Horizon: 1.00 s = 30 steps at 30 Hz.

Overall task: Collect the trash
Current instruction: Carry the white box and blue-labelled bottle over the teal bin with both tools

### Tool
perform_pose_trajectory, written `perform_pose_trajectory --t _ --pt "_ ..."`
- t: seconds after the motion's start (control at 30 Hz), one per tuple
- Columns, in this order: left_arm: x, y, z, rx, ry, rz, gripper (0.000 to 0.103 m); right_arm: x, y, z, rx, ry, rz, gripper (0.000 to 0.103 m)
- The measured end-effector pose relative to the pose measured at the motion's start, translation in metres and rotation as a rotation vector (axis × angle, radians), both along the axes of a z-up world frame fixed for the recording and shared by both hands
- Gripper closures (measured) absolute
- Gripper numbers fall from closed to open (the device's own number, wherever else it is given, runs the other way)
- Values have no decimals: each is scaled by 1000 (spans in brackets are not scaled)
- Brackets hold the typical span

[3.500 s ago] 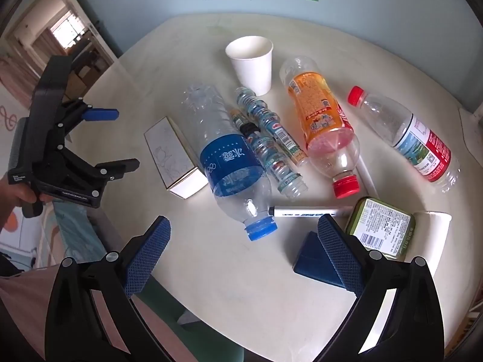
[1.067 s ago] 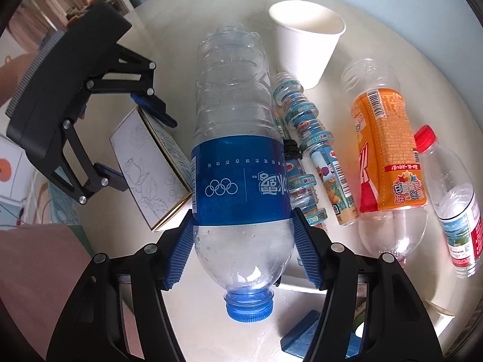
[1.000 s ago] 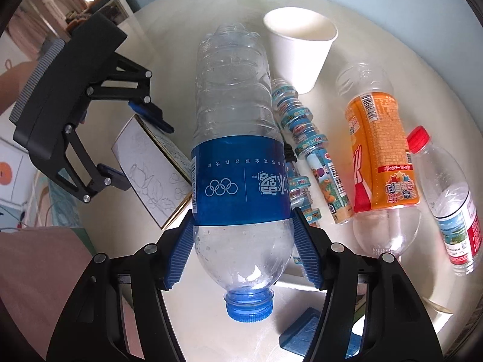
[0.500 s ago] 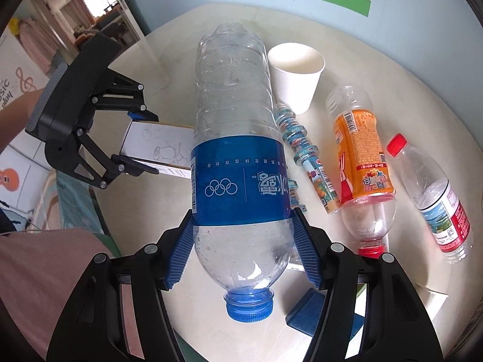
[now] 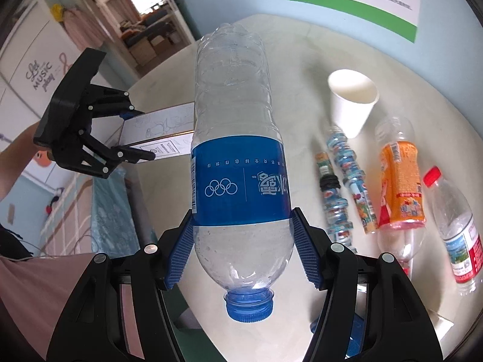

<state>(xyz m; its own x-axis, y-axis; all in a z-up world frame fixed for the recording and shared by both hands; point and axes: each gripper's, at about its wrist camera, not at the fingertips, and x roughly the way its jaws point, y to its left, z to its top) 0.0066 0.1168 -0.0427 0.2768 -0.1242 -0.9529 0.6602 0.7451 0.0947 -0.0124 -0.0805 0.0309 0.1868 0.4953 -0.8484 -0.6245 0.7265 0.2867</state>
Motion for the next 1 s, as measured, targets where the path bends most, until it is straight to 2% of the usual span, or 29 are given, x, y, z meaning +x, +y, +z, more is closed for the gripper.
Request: perform_pose_trajectory --t 0.2,0.37,0.47,0.67,0.77,0.83,0.93,1.0 --pt "-67 50 14 -2 -9 326 56 -14 30 -1 64 13 176 40" --pt "-138 76 5 6 8 563 56 -41 73 -12 83 52 346 40" --pt "-181 92 -7 -8 34 654 56 -67 107 -17 63 77 436 40" --pt "-242 142 -60 -21 127 810 56 -119 177 -41 33 131 553 40" --pt "-259 183 -94 -53 200 887 56 -144 219 -66 1 183 574 40" --pt "-269 204 -123 -45 249 909 56 -155 251 -93 -25 251 550 40" --pt "-282 235 -169 -77 301 920 56 -171 295 -144 -92 325 524 40" --pt "-286 254 -206 -68 338 915 56 -177 317 -191 -146 405 484 40"
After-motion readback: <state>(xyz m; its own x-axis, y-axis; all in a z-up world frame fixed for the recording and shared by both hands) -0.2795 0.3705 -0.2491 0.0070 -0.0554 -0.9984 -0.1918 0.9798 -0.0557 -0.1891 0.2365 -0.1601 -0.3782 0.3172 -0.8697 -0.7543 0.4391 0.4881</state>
